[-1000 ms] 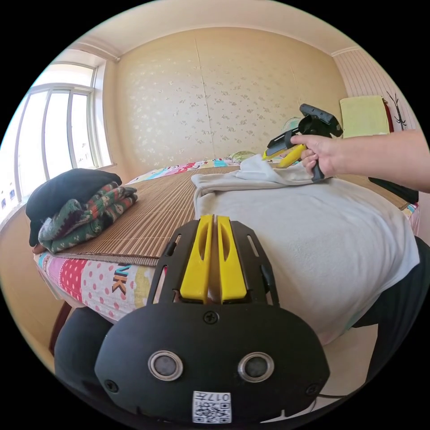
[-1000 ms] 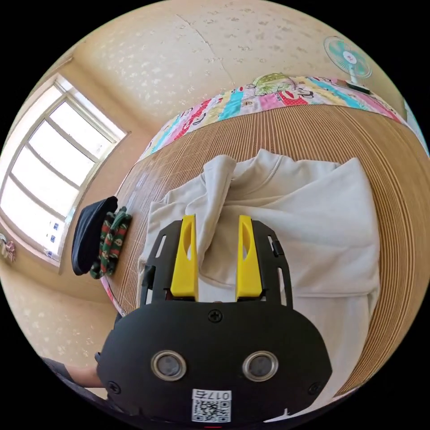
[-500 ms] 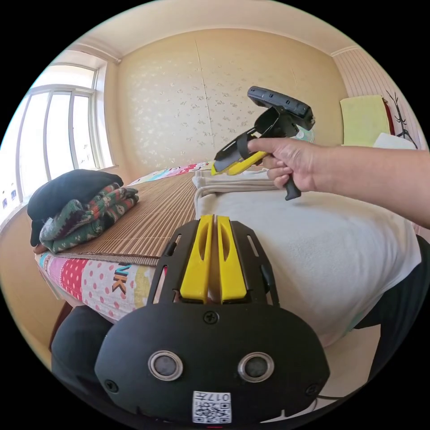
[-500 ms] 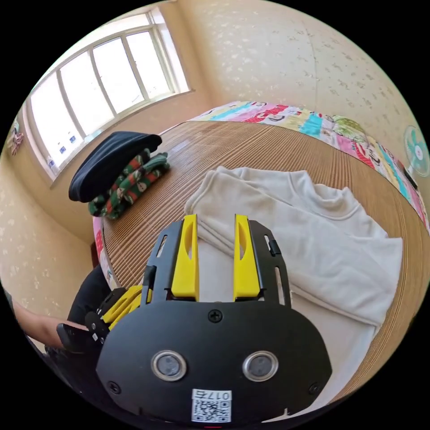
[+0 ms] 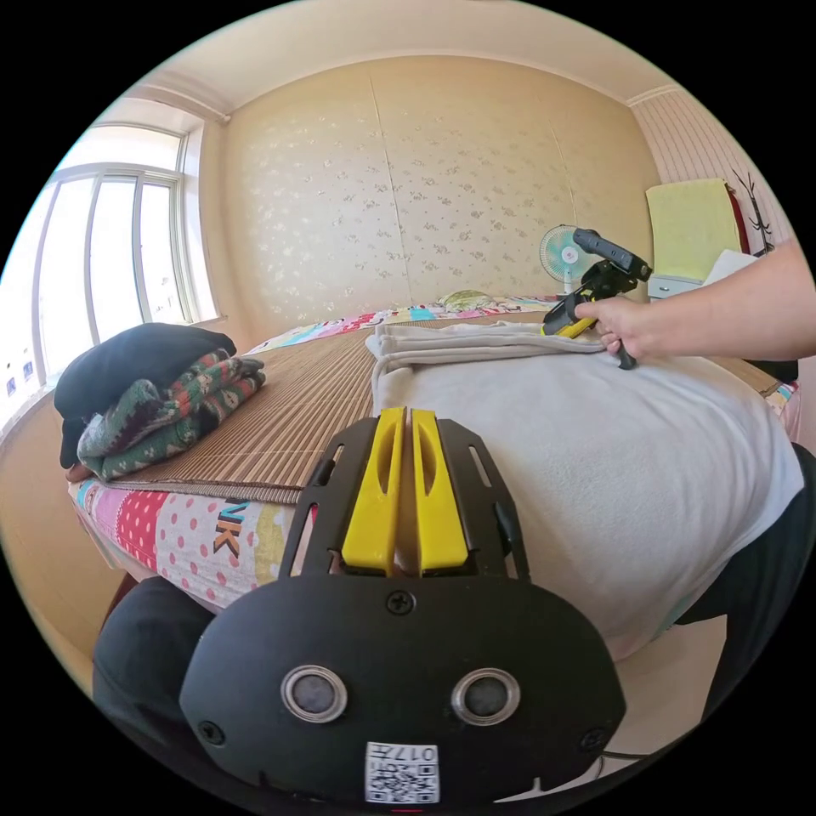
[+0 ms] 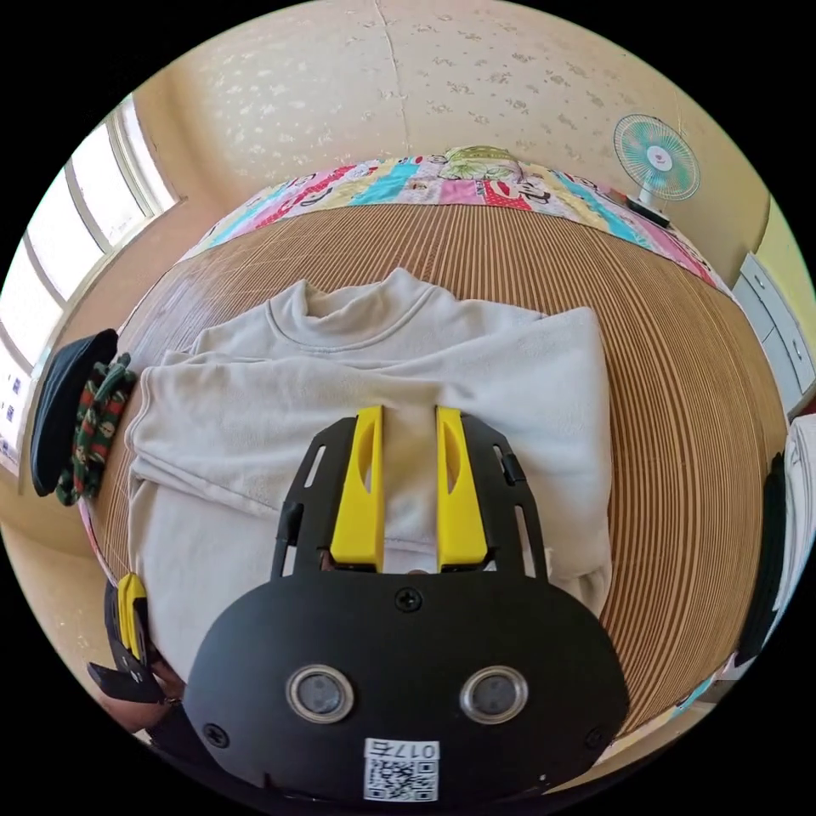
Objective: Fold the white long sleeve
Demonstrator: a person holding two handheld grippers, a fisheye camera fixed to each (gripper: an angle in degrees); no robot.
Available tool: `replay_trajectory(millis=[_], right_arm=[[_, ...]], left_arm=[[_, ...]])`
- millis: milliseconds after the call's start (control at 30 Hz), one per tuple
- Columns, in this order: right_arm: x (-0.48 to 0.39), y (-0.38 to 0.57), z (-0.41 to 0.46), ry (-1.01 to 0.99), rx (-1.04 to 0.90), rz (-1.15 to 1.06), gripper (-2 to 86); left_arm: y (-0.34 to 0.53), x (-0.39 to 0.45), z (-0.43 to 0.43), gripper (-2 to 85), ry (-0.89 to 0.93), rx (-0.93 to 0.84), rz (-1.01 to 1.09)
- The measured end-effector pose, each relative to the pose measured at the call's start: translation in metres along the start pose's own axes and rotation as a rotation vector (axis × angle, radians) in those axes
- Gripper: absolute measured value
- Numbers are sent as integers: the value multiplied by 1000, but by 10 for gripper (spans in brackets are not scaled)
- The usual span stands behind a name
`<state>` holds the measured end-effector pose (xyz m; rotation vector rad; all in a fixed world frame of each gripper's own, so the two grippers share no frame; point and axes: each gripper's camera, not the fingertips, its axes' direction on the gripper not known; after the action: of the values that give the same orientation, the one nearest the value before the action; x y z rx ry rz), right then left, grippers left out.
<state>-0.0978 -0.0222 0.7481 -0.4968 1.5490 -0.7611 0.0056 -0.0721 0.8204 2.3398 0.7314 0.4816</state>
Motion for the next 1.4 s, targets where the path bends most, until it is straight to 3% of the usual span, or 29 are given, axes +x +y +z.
replay_trajectory(millis=[133,367,533,633,700,800,933,1233,1400], right_arm=[[-29,25,-25,106,3,-58,85],[-16,130,-92,-8,71,4,91],[15,177,-109,-25,4,57,106],[21,192,-120,-67,14,54,114],[16,191,-116,-75,-2,14,121],[4,175,-84,-32,-131,-44,128],[-3,150,-69,1,-124,-66,131],[15,92,-27,36,-30,14,129],[34,83,-17,-16,-4,41,128]], left_arm=[[-10,3,4,-7,8,-9,-5],[-35,4,15,-6,35,-63,-13],[-96,-10,26,-6,98,-356,-82],[-128,-5,12,-8,168,-379,-66],[-141,12,18,-7,209,-441,26],[-150,32,67,-8,243,-670,80],[-186,37,113,-10,258,-734,173],[-250,24,229,-6,233,-679,162],[-256,-16,229,-2,335,-682,57]])
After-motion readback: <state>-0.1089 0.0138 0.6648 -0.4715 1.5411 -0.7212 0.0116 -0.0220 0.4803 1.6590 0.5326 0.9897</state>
